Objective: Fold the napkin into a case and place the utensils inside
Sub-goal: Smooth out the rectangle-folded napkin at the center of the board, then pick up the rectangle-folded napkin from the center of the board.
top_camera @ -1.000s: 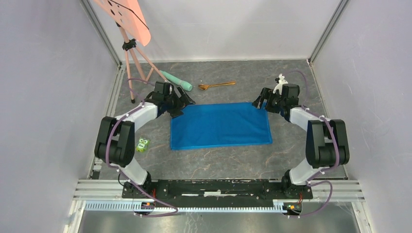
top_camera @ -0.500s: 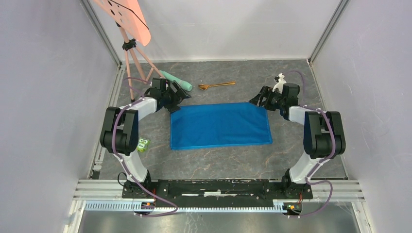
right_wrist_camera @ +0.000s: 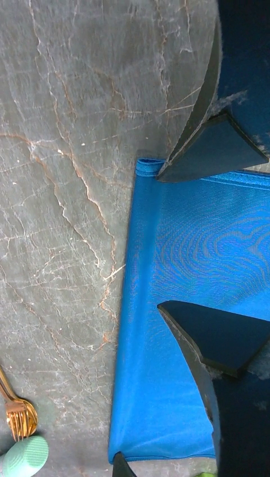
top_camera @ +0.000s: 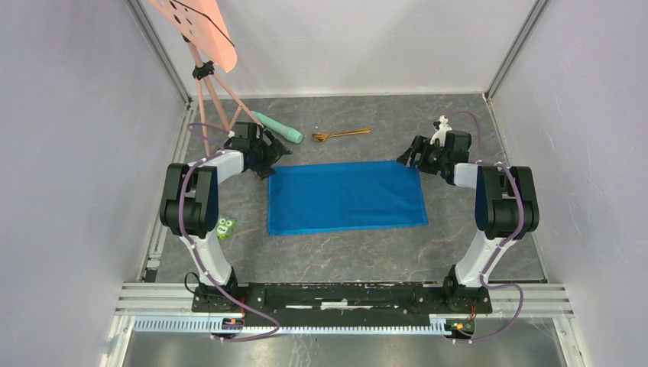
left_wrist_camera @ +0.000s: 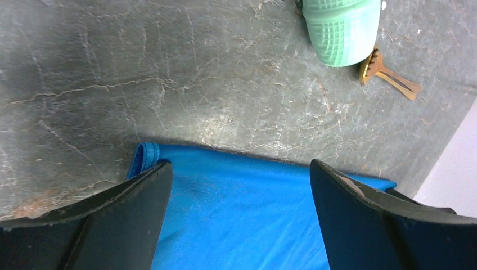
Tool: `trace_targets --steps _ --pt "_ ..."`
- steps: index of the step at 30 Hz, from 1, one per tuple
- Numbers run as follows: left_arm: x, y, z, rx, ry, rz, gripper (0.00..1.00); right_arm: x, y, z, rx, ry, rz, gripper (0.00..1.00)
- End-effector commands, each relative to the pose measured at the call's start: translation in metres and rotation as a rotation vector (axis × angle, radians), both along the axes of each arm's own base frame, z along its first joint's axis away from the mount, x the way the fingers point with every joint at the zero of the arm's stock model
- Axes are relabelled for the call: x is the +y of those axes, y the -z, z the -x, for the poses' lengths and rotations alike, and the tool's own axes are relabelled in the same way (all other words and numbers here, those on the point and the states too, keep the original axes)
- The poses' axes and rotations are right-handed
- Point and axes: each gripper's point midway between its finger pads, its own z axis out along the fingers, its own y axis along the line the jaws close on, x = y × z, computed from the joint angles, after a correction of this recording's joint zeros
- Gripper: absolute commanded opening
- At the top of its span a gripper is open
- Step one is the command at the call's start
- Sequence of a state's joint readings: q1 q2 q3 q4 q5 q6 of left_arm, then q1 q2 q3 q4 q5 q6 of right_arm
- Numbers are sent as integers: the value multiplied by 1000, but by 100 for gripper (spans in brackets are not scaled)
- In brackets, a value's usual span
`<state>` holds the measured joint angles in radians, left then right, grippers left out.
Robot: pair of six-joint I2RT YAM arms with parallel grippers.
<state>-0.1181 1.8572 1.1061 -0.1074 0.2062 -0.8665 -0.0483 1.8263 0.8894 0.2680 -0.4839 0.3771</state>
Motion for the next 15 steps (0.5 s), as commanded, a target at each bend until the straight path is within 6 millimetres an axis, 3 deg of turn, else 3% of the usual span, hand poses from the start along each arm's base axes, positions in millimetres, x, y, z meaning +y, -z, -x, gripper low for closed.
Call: trace_targets --steps 1,7,9,15 --pt "19 8 1 21 -1 -119 99 -15 -4 -4 -5 28 80 83" --pt "-3 -51 -4 -85 80 -67 100 5 -62 -9 -105 -8 30 84" --pt "-12 -62 -6 -105 90 -20 100 17 -71 -8 -125 -30 -11 84" --pt "-18 -40 -11 -53 93 18 100 28 -54 -15 -95 -47 -71 84"
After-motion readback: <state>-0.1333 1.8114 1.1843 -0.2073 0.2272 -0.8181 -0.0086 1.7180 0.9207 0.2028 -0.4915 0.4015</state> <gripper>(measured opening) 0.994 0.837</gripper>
